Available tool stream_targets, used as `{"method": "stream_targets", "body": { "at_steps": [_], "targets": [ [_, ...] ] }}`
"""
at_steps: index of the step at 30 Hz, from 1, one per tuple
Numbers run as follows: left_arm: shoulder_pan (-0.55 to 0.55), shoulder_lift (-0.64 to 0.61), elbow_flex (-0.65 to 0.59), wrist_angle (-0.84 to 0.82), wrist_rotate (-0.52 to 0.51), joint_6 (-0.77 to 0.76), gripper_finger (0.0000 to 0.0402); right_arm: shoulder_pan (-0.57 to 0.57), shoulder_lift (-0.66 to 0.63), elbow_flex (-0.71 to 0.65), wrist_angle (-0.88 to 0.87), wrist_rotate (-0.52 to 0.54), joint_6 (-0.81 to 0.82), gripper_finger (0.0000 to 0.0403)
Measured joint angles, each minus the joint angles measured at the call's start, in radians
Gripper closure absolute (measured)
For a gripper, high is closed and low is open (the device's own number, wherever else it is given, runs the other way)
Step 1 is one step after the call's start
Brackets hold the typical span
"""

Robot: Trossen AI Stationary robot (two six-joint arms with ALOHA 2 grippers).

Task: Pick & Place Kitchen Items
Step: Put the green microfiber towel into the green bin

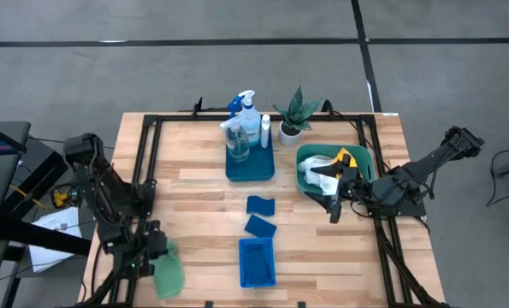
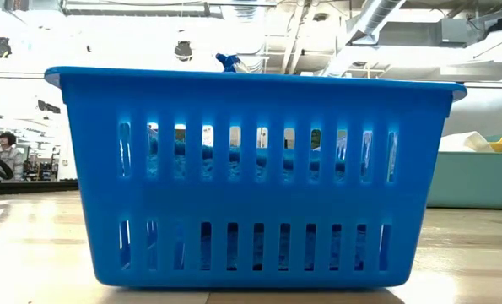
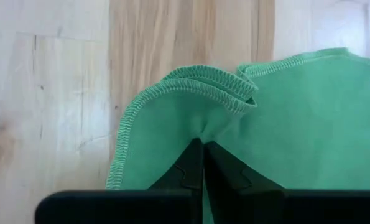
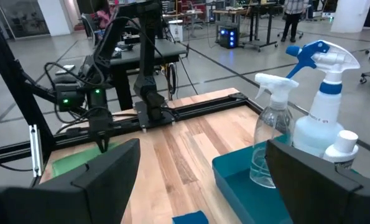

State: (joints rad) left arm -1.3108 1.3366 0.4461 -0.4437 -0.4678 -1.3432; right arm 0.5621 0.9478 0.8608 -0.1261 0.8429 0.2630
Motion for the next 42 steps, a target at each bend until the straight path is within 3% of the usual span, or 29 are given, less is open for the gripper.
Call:
{"method": "stream_targets", "body": {
  "at_steps": [6, 12, 24, 30, 42],
  "targets": [
    [-0.035, -0.081, -0.103, 0.1, -0.026, -0.016, 0.0401, 0.0, 0.0, 0.0, 0.0, 0.0, 0.016, 0.0067],
    [-0.066, -0.14, -0.165, 0.18, -0.083, 0.062, 0.0401, 0.0, 0.0, 0.0, 0.0, 0.001, 0.026, 0.0067],
    [-0.071, -0.173, -0.27, 0.33, -0.131, 0.083, 0.0401, 0.0, 0.008, 0.0, -0.005, 0.003, 0.026, 0.0067],
    [-0.096, -0.172, -0.301, 0.409, -0.163, 0.141, 0.0401, 0.0, 0.008, 0.0, -0.009, 0.003, 0.029, 0.0067],
    [-0.172, -0.17, -0.301, 0.417, -0.255, 0.187, 0.04, 0.0, 0.008, 0.0, -0.009, 0.003, 0.029, 0.0067]
  ]
}}
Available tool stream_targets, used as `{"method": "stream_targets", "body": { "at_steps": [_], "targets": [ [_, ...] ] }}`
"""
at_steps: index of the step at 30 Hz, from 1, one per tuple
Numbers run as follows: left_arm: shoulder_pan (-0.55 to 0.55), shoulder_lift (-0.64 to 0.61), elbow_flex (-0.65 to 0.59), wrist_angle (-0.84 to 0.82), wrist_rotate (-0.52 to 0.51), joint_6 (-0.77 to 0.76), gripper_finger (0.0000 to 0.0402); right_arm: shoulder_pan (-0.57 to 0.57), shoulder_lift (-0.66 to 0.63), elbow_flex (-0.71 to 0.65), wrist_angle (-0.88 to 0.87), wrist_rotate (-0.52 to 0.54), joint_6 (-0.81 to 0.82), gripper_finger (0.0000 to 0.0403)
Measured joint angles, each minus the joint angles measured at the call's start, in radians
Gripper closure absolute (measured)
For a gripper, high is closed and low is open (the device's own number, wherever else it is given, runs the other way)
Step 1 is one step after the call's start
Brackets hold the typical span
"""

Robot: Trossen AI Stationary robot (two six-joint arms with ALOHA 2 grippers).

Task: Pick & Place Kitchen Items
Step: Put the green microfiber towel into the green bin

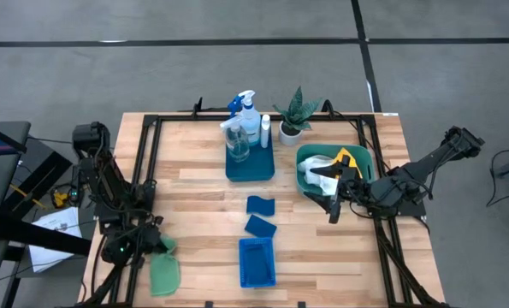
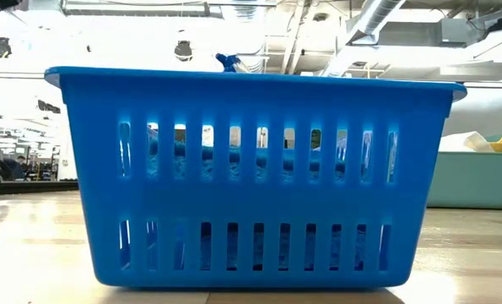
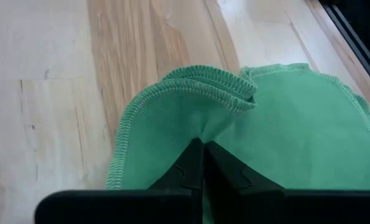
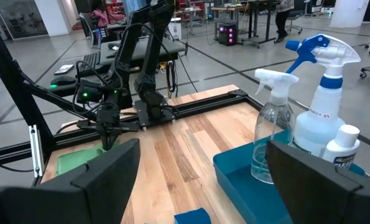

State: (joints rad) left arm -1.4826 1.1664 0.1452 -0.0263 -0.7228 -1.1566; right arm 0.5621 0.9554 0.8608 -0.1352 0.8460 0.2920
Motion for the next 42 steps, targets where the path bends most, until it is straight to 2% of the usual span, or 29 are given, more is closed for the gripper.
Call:
{"method": "stream_targets", "body": {
  "at_steps": [6, 16, 35, 42],
  "targets": [
    [0.0, 0.0, 0.0, 0.004, -0.012, 0.008, 0.0399, 0.0, 0.0, 0.0, 0.0, 0.0, 0.0, 0.0067],
    [0.0, 0.0, 0.001, 0.061, -0.067, 0.131, 0.0399, -0.002, 0.036, -0.001, -0.004, -0.01, 0.003, 0.0067],
    [0.001, -0.001, 0.002, 0.31, -0.1, 0.438, 0.0399, -0.001, 0.039, 0.0, 0.005, -0.008, 0.004, 0.0067],
    [0.001, -0.001, 0.003, 0.332, -0.113, 0.468, 0.0399, 0.019, 0.039, 0.0, 0.006, -0.008, 0.004, 0.0067]
  ]
}}
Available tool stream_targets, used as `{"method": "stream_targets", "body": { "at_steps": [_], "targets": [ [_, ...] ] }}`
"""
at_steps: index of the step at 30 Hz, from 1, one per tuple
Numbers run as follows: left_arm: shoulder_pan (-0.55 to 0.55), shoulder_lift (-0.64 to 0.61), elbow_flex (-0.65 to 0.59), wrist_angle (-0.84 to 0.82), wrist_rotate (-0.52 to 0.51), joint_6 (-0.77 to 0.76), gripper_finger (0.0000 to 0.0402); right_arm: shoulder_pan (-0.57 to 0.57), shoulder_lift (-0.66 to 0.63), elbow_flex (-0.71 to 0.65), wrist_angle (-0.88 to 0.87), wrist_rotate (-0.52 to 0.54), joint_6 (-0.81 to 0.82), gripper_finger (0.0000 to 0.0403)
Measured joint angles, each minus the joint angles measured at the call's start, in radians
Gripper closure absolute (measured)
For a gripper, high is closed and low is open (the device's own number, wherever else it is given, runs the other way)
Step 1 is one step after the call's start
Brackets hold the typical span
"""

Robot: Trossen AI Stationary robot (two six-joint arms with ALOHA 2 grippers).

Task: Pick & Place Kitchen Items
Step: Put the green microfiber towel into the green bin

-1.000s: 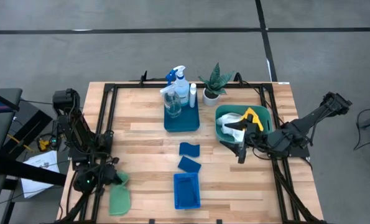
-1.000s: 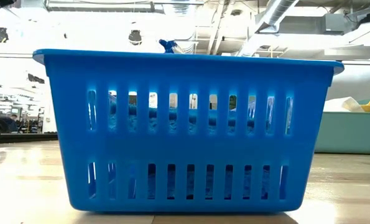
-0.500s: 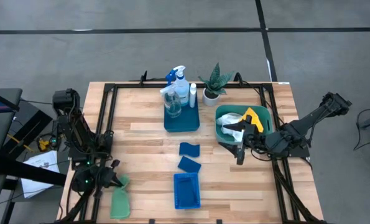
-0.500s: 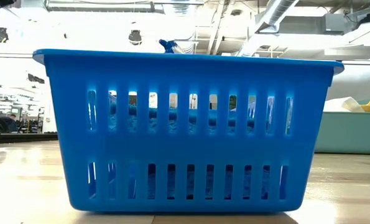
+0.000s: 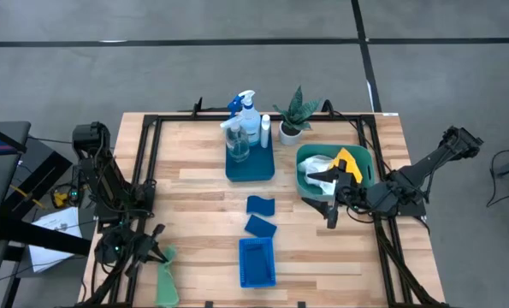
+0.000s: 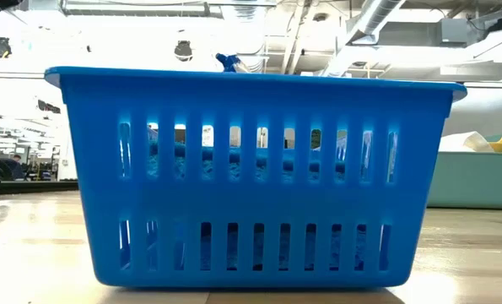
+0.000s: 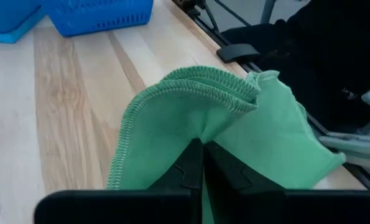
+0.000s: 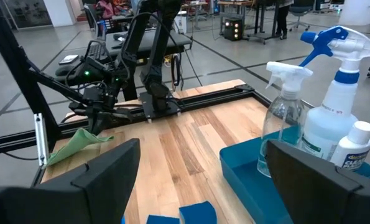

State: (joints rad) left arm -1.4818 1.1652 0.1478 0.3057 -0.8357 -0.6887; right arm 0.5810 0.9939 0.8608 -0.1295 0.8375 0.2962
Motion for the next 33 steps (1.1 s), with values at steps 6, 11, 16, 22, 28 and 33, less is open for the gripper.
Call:
{"method": "stream_targets", "body": {
  "at_steps": [6, 11, 16, 22, 28, 33],
  "targets": [
    [0.006, 0.0, 0.0, 0.092, -0.008, 0.095, 0.0399, 0.016, 0.0, 0.0, 0.006, 0.0, -0.004, 0.0067],
    [0.02, 0.0, 0.0, 0.163, -0.011, 0.182, 0.0399, 0.038, 0.001, 0.0, 0.006, 0.001, -0.005, 0.0067],
    [0.049, 0.0, 0.0, 0.226, -0.011, 0.258, 0.0399, 0.061, 0.003, 0.0, 0.005, 0.001, -0.008, 0.0067],
    [0.084, 0.0, 0.0, 0.252, -0.01, 0.314, 0.0399, 0.09, 0.01, 0.0, 0.003, 0.001, -0.008, 0.0067],
    [0.107, 0.0, 0.0, 0.276, -0.006, 0.315, 0.0399, 0.118, 0.01, 0.0, 0.004, 0.003, -0.008, 0.0067],
    [0.149, 0.0, 0.0, 0.297, -0.006, 0.321, 0.0399, 0.126, 0.01, 0.0, 0.003, 0.025, -0.008, 0.0067]
  ]
}}
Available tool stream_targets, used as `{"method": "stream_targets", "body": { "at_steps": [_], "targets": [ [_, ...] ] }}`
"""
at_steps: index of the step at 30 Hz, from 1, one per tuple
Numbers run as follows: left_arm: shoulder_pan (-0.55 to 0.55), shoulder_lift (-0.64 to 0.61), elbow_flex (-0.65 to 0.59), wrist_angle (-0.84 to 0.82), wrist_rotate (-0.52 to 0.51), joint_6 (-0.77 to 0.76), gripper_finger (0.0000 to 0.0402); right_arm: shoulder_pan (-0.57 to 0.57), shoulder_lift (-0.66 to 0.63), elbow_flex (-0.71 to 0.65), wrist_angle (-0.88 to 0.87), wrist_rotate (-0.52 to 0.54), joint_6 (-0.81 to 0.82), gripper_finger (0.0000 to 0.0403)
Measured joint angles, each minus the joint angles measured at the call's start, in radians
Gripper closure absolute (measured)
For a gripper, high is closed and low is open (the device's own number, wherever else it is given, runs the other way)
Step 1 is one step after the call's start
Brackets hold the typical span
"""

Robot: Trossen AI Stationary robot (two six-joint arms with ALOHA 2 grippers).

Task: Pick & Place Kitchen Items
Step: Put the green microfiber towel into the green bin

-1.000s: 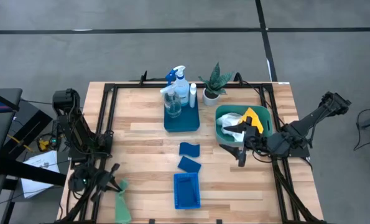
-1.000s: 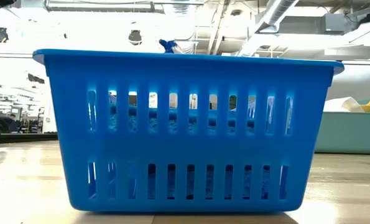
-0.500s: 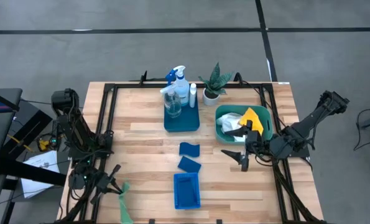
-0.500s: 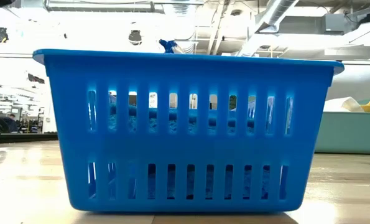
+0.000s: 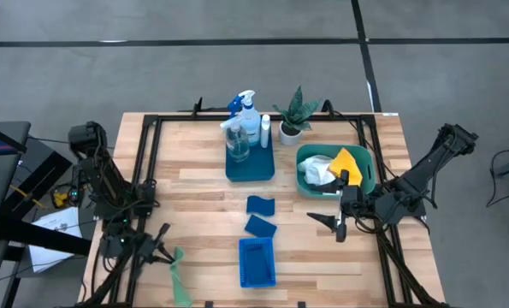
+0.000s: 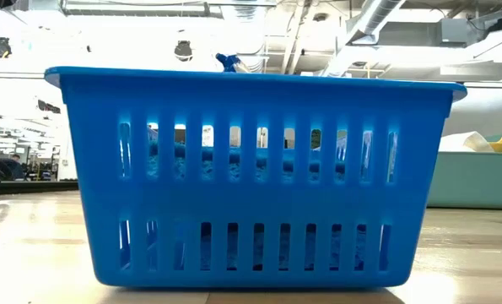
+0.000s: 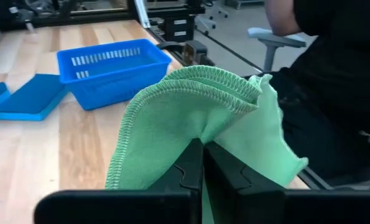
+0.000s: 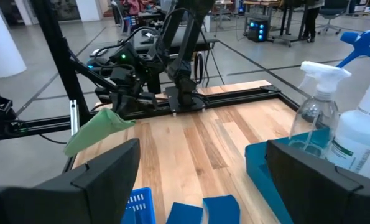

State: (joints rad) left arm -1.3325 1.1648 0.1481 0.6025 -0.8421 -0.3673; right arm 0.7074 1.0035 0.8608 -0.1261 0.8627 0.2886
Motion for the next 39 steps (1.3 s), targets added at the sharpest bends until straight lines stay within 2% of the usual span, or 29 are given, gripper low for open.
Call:
{"method": "stream_targets", "body": {
  "at_steps": [17, 21, 27, 39],
  "targets": [
    [0.101, 0.0, 0.0, -0.005, 0.024, 0.043, 0.0399, -0.001, 0.0, 0.0, 0.001, 0.002, -0.018, 0.0067],
    [0.116, 0.0, 0.0, -0.085, 0.04, -0.046, 0.0399, -0.001, 0.0, 0.0, 0.005, 0.002, -0.026, 0.0067],
    [0.147, 0.0, 0.0, -0.234, 0.118, -0.216, 0.04, -0.001, 0.0, 0.0, 0.006, 0.002, -0.026, 0.0067],
    [0.229, 0.024, 0.0, -0.289, 0.23, -0.243, 0.0401, -0.001, 0.0, 0.0, 0.006, 0.002, -0.026, 0.0067]
  ]
}}
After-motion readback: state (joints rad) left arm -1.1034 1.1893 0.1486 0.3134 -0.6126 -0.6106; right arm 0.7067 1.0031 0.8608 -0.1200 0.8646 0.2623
